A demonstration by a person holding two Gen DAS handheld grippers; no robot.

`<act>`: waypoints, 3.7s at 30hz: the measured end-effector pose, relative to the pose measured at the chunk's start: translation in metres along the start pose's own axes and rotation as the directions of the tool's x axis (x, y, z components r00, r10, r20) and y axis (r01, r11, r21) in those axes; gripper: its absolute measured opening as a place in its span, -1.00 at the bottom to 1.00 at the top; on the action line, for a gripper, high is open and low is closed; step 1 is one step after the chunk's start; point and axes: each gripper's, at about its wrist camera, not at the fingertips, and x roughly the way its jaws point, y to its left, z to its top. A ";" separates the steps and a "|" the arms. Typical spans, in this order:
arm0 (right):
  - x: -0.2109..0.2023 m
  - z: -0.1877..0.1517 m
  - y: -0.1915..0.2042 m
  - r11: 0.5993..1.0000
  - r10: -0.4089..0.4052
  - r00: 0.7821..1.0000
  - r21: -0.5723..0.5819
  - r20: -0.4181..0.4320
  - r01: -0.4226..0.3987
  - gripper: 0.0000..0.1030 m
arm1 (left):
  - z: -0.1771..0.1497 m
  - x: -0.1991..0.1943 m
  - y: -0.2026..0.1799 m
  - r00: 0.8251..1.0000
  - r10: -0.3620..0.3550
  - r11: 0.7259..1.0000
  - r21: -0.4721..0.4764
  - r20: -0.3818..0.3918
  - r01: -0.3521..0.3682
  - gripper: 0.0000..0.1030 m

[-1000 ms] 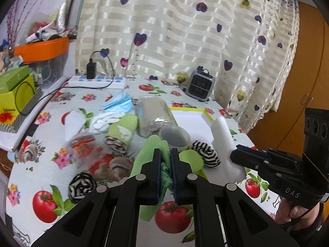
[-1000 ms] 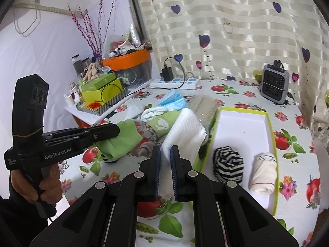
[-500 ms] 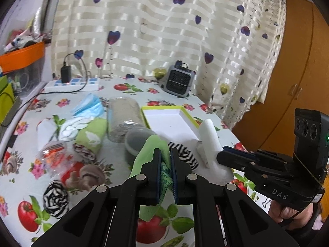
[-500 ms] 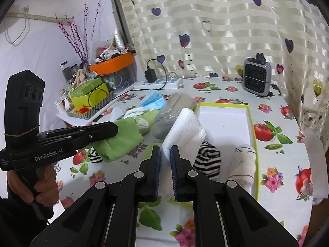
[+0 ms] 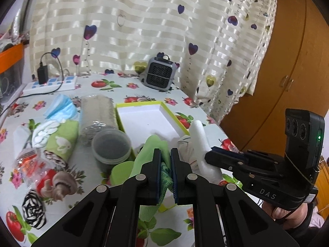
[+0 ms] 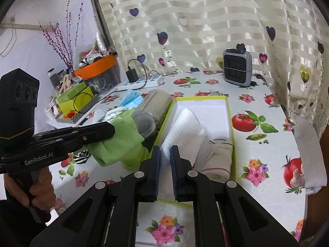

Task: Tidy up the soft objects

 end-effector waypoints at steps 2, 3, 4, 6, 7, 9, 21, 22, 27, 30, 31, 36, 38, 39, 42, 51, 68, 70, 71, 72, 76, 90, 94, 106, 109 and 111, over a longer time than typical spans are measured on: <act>0.002 0.000 -0.004 1.000 -0.005 1.000 0.008 -0.005 0.005 -0.79 | 0.001 0.005 -0.001 1.000 -0.009 1.000 0.000 -0.008 0.009 -0.83; 0.003 0.000 -0.006 1.000 -0.007 1.000 0.011 -0.007 0.007 -0.79 | 0.001 0.009 -0.002 1.000 -0.014 1.000 0.000 -0.014 0.014 -0.83; 0.003 -0.001 -0.008 1.000 -0.009 1.000 0.014 -0.008 0.009 -0.79 | 0.001 0.012 -0.003 1.000 -0.018 1.000 0.000 -0.019 0.018 -0.83; 0.004 -0.001 -0.012 1.000 -0.013 1.000 0.021 -0.013 0.014 -0.79 | 0.001 0.020 -0.004 0.999 -0.029 1.000 0.000 -0.030 0.029 -0.83; 0.005 -0.001 -0.014 1.000 -0.016 1.000 0.025 -0.015 0.016 -0.79 | 0.001 0.022 -0.004 0.999 -0.032 0.999 0.000 -0.034 0.032 -0.83; 0.008 -0.002 -0.019 0.999 -0.021 1.000 0.034 -0.021 0.022 -0.79 | 0.000 0.031 -0.004 0.998 -0.041 0.999 -0.002 -0.048 0.041 -0.83; 0.036 -0.015 -0.039 0.997 0.019 0.993 0.076 -0.115 -0.011 -0.78 | -0.020 0.088 0.004 0.978 -0.085 0.996 -0.045 -0.192 0.078 -0.82; 0.039 -0.016 -0.040 0.997 0.021 0.992 0.076 -0.125 -0.011 -0.78 | -0.021 0.088 0.004 0.976 -0.090 0.995 -0.046 -0.197 0.083 -0.82; 0.044 -0.023 -0.041 0.997 0.006 0.987 0.078 -0.161 0.007 -0.76 | -0.023 0.081 0.000 0.974 -0.116 0.993 -0.037 -0.196 0.111 -0.67; 0.039 -0.023 -0.042 0.997 0.005 0.989 0.080 -0.151 0.007 -0.74 | -0.022 0.071 -0.002 0.976 -0.131 0.991 -0.028 -0.174 0.128 -0.61; 0.035 -0.022 -0.042 0.996 0.010 0.990 0.084 -0.140 0.002 -0.74 | -0.022 0.068 -0.003 0.977 -0.129 0.992 -0.025 -0.168 0.127 -0.61; 0.024 -0.019 -0.042 0.996 0.001 0.994 0.087 -0.108 0.009 -0.74 | -0.024 0.053 0.000 0.983 -0.103 0.995 -0.021 -0.149 0.101 -0.61; 0.022 -0.020 -0.040 0.997 0.008 0.994 0.082 -0.110 0.001 -0.74 | -0.027 0.048 0.006 0.985 -0.093 0.995 -0.037 -0.147 0.089 -0.61; 0.023 -0.020 -0.038 0.997 0.014 0.994 0.077 -0.113 -0.005 -0.74 | -0.028 0.045 0.008 0.985 -0.088 0.996 -0.043 -0.146 0.082 -0.61; 0.026 -0.022 -0.031 0.998 0.039 0.992 0.059 -0.123 -0.032 -0.74 | -0.031 0.039 0.015 0.987 -0.070 0.996 -0.056 -0.141 0.063 -0.61; 0.033 -0.026 -0.015 0.998 0.050 0.988 0.035 -0.149 -0.045 -0.74 | -0.044 0.024 0.019 0.988 -0.047 0.998 -0.053 -0.144 0.040 -0.61; 0.080 -0.036 0.008 0.991 -0.093 0.948 -0.116 -0.304 0.060 -0.74 | -0.056 -0.005 0.041 0.994 -0.006 0.994 -0.112 -0.111 -0.006 -0.61; 0.080 -0.035 0.009 0.989 -0.109 0.945 -0.131 -0.308 0.071 -0.74 | -0.056 -0.006 0.042 0.994 -0.007 0.993 -0.115 -0.109 -0.005 -0.61; 0.081 -0.035 0.009 0.987 -0.118 0.944 -0.140 -0.309 0.077 -0.74 | -0.056 -0.007 0.042 0.994 -0.006 0.993 -0.115 -0.108 -0.006 -0.61; 0.080 -0.035 0.009 0.986 -0.123 0.943 -0.144 -0.310 0.081 -0.74 | -0.056 -0.008 0.042 0.994 -0.004 0.993 -0.116 -0.106 -0.008 -0.61; 0.073 -0.032 0.012 0.988 -0.110 0.952 -0.131 -0.284 0.075 -0.74 | -0.057 -0.010 0.044 0.995 0.007 0.993 -0.117 -0.102 -0.019 -0.61; 0.038 -0.017 0.031 0.992 -0.087 0.984 -0.109 -0.156 0.071 -0.17 | -0.059 -0.018 0.056 0.983 0.152 0.978 -0.128 -0.103 -0.164 -0.56; 0.035 -0.016 0.040 0.991 -0.071 0.986 -0.123 -0.149 0.053 -0.17 | -0.061 -0.025 0.062 0.976 0.202 0.965 -0.150 -0.084 -0.213 -0.45; 0.031 -0.015 0.066 0.985 -0.021 0.991 -0.173 -0.136 -0.003 -0.17 | -0.071 -0.045 0.090 0.944 0.318 0.919 -0.218 -0.089 -0.330 -0.32; 0.029 -0.014 0.075 0.982 -0.006 0.992 -0.186 -0.128 -0.018 -0.17 | -0.074 -0.052 0.100 0.943 0.324 0.909 -0.250 -0.084 -0.334 -0.32; 0.028 -0.014 0.081 0.980 0.006 0.992 -0.194 -0.124 -0.030 -0.17 | -0.076 -0.058 0.110 0.941 0.329 0.899 -0.278 -0.078 -0.338 -0.32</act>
